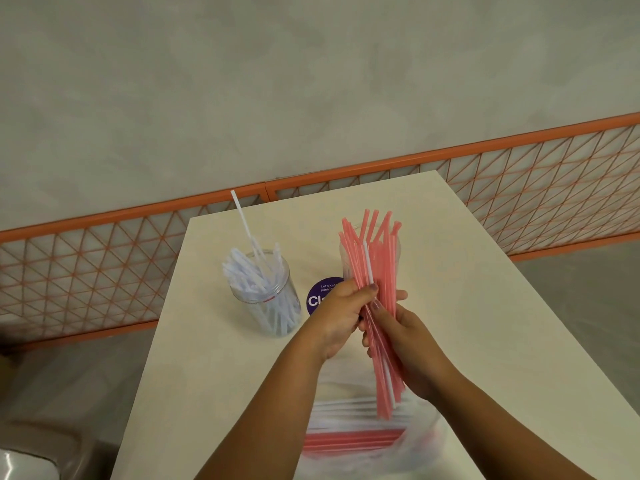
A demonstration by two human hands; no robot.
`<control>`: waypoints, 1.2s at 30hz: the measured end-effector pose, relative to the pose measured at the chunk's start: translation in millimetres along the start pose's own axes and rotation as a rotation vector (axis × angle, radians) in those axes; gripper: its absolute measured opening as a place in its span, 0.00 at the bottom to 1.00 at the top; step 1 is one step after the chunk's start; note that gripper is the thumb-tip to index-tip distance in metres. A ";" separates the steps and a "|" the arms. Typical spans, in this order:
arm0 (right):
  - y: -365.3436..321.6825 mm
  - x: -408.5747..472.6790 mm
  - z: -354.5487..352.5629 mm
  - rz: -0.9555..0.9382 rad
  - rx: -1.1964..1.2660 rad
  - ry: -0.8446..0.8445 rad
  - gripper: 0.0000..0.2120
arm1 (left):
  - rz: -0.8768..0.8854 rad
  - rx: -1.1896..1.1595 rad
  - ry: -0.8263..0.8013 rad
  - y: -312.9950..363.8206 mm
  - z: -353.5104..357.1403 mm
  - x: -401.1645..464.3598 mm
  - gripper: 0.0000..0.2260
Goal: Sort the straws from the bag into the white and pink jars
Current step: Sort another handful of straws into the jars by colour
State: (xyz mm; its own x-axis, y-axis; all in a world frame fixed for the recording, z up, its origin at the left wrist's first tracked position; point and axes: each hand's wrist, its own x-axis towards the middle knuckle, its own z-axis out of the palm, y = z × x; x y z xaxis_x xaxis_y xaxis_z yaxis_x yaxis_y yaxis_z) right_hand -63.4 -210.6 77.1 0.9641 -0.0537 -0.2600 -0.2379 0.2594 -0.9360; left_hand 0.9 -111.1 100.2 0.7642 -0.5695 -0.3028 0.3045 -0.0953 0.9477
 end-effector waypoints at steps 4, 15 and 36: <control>1.2 2.4 -2.7 -0.028 -0.038 0.069 0.14 | -0.010 -0.025 0.040 0.6 2.8 3.1 0.13; -4.8 14.2 -14.5 -0.117 -0.092 0.186 0.07 | 0.057 0.129 0.355 16.7 8.1 26.4 0.06; 1.1 25.7 -22.8 -0.150 0.058 0.170 0.08 | 0.811 0.079 0.540 90.4 3.5 83.4 0.08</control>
State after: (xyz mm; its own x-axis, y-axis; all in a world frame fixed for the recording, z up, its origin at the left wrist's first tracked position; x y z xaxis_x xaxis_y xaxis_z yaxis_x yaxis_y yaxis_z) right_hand -41.6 -233.6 63.9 0.9532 -0.2567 -0.1597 -0.0812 0.2914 -0.9532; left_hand 90.1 -170.1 161.0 0.8885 -0.0378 0.4573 -0.4524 0.0946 0.8868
